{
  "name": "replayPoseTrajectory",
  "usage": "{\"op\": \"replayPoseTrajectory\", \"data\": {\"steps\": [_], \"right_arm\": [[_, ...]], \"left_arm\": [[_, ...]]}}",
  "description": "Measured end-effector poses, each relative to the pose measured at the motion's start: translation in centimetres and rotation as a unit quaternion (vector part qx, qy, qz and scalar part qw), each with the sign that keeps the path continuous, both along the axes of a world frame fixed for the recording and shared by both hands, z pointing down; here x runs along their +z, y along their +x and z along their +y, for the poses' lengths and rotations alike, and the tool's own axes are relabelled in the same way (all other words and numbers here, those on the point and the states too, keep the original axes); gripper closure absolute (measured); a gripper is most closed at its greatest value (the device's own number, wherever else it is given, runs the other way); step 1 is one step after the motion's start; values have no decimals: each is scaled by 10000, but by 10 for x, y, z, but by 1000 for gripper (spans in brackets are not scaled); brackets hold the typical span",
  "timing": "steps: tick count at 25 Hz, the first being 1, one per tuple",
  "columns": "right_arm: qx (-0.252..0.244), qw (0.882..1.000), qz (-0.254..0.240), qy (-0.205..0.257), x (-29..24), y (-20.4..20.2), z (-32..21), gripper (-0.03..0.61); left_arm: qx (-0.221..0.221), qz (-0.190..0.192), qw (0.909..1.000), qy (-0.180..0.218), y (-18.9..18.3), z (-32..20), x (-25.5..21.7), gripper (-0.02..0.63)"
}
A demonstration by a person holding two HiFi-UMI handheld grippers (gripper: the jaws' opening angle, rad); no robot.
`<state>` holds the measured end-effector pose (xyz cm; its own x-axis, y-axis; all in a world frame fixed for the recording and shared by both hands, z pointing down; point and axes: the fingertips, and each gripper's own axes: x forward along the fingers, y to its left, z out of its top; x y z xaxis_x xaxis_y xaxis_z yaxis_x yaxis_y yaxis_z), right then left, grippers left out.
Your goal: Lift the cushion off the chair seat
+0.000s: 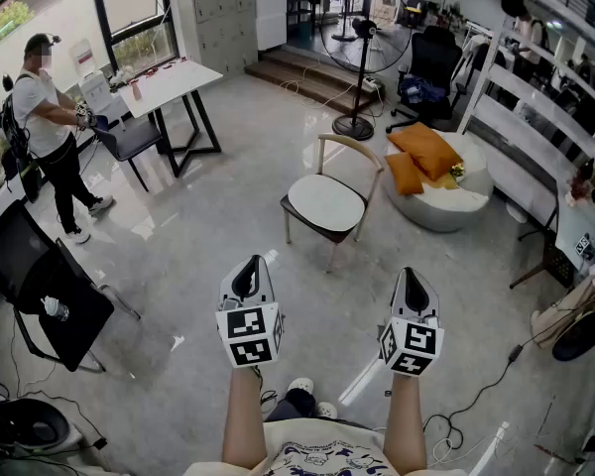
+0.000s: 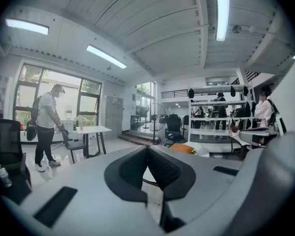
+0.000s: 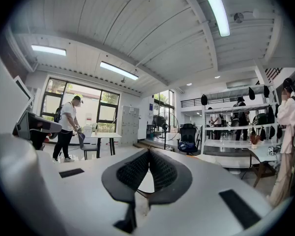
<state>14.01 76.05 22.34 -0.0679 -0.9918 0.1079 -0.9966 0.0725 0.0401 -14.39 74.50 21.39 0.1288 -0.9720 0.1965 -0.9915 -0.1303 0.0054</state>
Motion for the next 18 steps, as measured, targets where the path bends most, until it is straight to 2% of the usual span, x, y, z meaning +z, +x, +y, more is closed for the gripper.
{"op": "replayPoseTrajectory", "data": {"steps": [18], "right_arm": [[39, 10000, 43, 15, 0, -15, -21, 566]], "left_arm": [[70, 87, 9999, -11, -14, -23, 2, 600]]}}
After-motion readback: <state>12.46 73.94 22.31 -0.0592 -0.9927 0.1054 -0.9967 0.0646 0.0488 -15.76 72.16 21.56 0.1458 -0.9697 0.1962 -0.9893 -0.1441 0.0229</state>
